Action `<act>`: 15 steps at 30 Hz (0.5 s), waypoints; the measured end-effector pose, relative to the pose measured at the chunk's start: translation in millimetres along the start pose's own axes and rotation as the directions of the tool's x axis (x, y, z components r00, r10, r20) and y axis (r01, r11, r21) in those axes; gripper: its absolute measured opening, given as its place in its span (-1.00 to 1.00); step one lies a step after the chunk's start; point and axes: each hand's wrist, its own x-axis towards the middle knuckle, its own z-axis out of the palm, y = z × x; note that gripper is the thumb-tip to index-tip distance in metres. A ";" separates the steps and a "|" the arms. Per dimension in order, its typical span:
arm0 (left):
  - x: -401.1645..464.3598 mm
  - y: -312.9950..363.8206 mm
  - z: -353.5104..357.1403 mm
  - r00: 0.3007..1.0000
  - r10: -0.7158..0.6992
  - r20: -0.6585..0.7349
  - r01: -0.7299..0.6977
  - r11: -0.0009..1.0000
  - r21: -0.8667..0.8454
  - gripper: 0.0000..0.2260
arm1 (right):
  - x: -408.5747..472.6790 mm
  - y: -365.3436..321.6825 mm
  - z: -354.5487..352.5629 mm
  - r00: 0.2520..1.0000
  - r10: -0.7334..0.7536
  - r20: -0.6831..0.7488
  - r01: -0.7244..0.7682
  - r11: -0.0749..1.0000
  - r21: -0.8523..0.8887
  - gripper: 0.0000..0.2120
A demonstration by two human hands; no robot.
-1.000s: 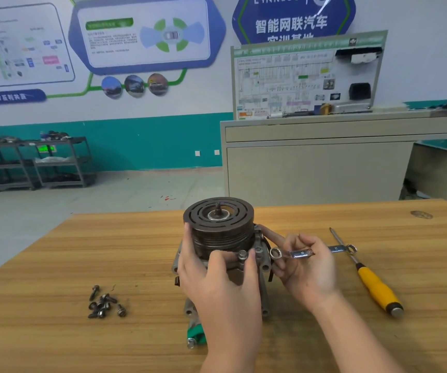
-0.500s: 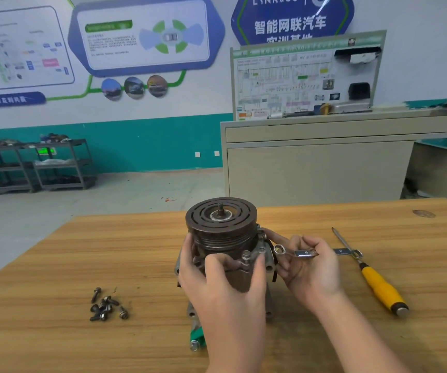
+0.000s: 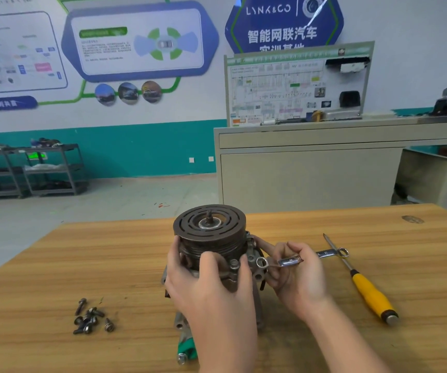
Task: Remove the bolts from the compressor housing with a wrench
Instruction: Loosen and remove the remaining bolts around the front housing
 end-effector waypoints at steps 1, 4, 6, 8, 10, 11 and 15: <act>-1.0 0.1 -1.6 1.000 0.026 -0.004 -0.026 1.000 -0.001 -0.75 | -0.4 -0.1 0.9 1.000 -0.003 -0.012 0.003 1.000 0.015 -0.63; -7.0 -2.0 -4.7 0.994 0.105 -0.023 -0.105 0.994 0.003 -0.83 | -0.4 0.9 2.5 0.999 -0.011 -0.043 0.013 0.999 0.037 -0.60; -9.2 -2.1 -5.2 0.993 0.116 -0.009 -0.116 0.993 0.019 -0.86 | -0.1 1.2 2.5 0.998 -0.014 -0.061 0.015 1.000 0.026 -0.57; -9.8 -1.0 -4.9 0.995 0.095 0.007 -0.096 0.995 0.033 -0.93 | 0.0 1.3 2.6 0.997 -0.016 -0.078 0.017 1.000 0.010 -0.56; -8.1 1.7 -3.6 0.998 0.053 0.019 -0.053 0.998 0.037 -0.87 | -0.2 0.6 3.1 0.996 -0.023 -0.082 0.023 1.000 0.000 -0.54; -6.6 2.5 -2.9 0.999 0.029 0.026 -0.030 0.999 0.032 -0.81 | -0.5 0.2 3.4 0.996 -0.025 -0.083 0.025 1.000 -0.002 -0.54; -2.0 1.7 -2.7 0.998 0.016 0.053 -0.018 0.999 0.040 -0.72 | -0.2 0.5 3.8 0.996 -0.024 -0.087 0.024 1.000 0.001 -0.54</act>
